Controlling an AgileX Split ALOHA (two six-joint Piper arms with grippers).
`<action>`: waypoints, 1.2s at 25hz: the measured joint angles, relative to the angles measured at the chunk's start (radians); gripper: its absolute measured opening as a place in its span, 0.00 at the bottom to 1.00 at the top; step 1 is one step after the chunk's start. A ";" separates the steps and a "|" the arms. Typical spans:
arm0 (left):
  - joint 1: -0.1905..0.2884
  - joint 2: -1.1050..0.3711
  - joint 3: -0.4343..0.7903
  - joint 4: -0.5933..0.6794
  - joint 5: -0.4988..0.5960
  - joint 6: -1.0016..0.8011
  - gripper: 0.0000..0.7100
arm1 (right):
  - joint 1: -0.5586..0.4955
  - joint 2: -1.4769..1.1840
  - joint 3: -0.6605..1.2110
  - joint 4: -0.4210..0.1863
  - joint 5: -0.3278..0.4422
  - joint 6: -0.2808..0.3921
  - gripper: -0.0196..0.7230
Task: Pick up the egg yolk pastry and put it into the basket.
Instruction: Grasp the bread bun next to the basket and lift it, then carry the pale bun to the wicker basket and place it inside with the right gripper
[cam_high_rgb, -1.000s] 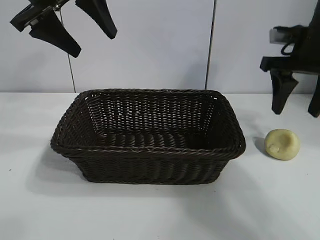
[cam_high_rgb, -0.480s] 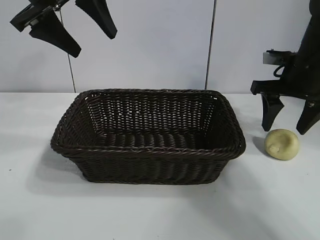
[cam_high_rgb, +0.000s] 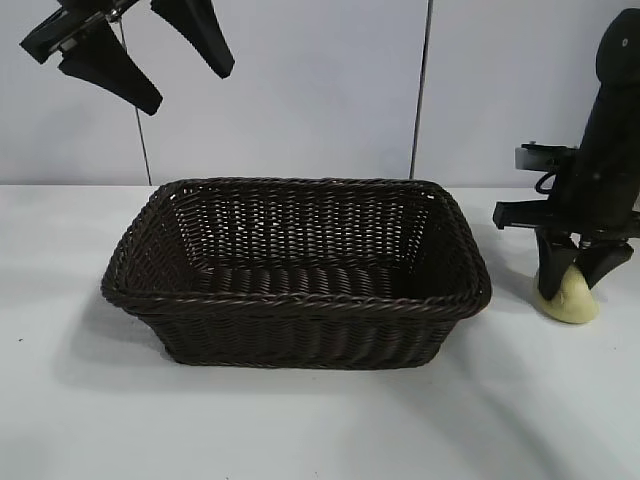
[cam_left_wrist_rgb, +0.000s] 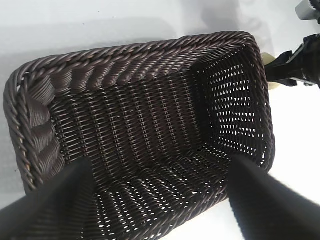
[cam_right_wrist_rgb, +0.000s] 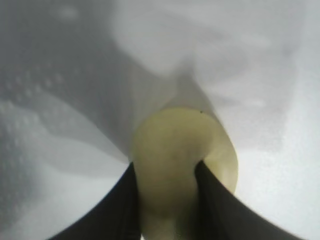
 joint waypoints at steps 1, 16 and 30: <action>0.000 0.000 0.000 0.000 0.000 0.000 0.76 | 0.000 0.000 0.000 0.001 0.000 0.000 0.17; 0.000 0.000 0.000 0.000 0.004 0.000 0.76 | 0.000 -0.007 -0.251 0.002 0.283 -0.006 0.14; 0.000 0.000 0.000 0.000 0.008 0.000 0.76 | 0.000 -0.235 -0.289 0.009 0.312 -0.029 0.13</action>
